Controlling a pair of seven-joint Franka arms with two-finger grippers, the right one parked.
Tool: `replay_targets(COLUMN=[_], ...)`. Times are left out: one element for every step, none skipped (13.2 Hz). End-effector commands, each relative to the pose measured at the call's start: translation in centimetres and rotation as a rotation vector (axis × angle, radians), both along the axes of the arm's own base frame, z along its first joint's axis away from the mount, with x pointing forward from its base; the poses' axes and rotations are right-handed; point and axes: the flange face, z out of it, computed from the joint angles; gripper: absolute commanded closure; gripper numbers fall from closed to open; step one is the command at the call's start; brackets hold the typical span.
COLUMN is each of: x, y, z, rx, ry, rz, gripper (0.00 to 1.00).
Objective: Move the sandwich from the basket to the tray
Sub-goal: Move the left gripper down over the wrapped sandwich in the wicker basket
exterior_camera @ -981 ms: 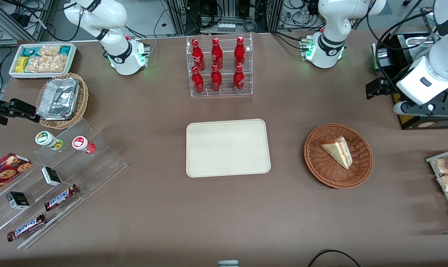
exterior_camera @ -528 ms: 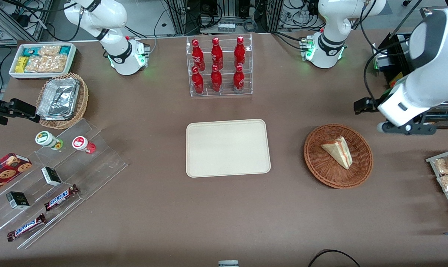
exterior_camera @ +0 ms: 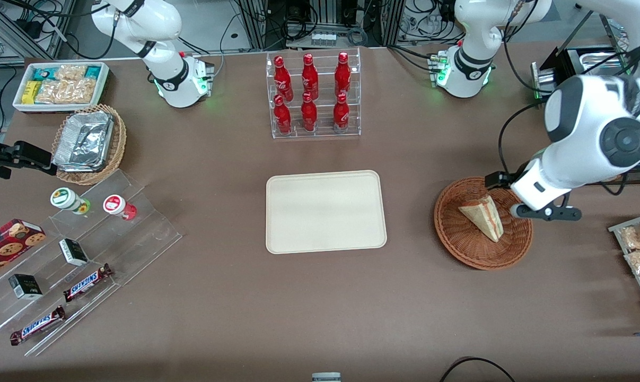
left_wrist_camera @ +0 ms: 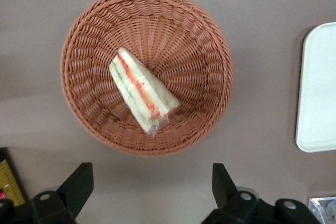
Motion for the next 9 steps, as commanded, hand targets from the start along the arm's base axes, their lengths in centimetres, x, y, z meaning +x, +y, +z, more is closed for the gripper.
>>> replay_targets(x=[0.2, 0.6, 0.8, 0.7, 0.6, 0.7, 0.8, 0.7, 0.8], y=[-0.2, -0.4, -0.4, -0.4, -0.4, -0.4, -0.5, -0.5, -0.5], z=[-2.7, -3.7, -4.2, -4.5, -4.5, -4.6, -4.6, -4.9, -5.3], rx=[0.01, 0.013, 0.012, 0.015, 0.02, 0.029, 0.037, 0.048, 0.063], ry=[-0.021, -0.024, -0.029, -0.032, -0.041, -0.044, -0.046, -0.045, -0.039], rz=[0.022, 0.044, 0.048, 0.066, 0.108, 0.164, 0.22, 0.282, 0.363], gripper=[0.0, 0.0, 0.0, 0.0, 0.0, 0.0, 0.0, 0.0, 0.0])
